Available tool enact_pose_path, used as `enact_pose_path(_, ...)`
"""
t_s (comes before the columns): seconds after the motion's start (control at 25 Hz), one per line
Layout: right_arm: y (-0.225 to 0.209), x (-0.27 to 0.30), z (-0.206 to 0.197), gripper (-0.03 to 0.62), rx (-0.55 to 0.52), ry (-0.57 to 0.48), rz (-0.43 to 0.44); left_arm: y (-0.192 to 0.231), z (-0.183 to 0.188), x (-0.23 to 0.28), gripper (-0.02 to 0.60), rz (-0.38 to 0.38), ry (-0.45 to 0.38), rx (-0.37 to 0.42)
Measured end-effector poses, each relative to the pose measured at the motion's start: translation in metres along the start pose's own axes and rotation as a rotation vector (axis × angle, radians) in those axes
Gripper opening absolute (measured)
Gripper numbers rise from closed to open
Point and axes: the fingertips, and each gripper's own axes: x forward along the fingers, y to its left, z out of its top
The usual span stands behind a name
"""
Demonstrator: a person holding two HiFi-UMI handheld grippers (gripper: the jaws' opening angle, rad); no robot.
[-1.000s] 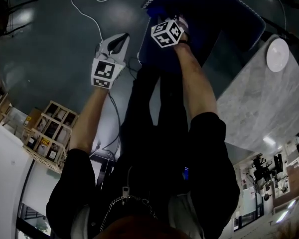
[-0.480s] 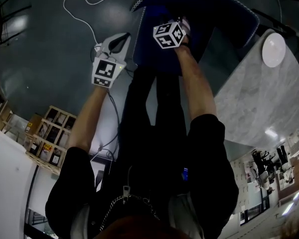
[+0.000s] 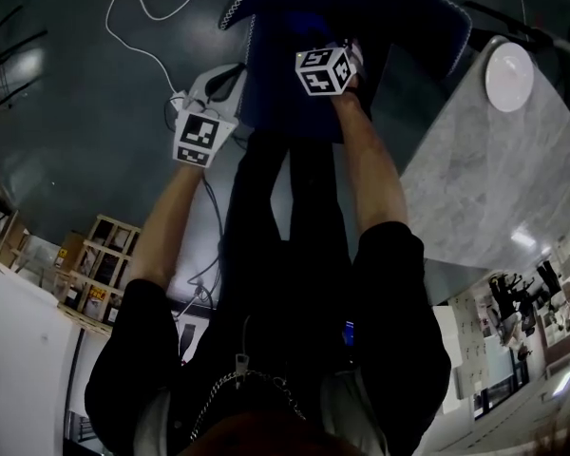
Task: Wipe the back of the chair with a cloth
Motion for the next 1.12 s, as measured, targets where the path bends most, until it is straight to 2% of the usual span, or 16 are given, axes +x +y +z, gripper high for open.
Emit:
enact_pose_path(0.44,-0.042,-0.014,-0.036,0.100,0.146,0.035,-0.101,-0.012,0.008,0.020,0.003,-0.046,-0.004,0.028)
enact_pose_path(0.72,-0.082,-0.025,-0.076,0.100,0.408,0.075,-0.209,-0.019,0.001,0.027,0.003,-0.063,0.002,0.033)
enact_pose_path(0.84,-0.099,-0.031,-0.096,0.100,0.482,0.087,-0.260,-0.021,-0.002,0.028,0.003,-0.067,0.005,0.031)
enact_pose_path(1.0,-0.119,-0.041,-0.116,0.100,0.529,0.098,-0.330,-0.023,-0.005,0.027,0.003,-0.072,0.007,0.030)
enact_pose_path(1.12,-0.128,-0.048,-0.132,0.098,0.620,0.119,-0.371,-0.023,-0.008,0.025,0.003,-0.069,0.009,0.029)
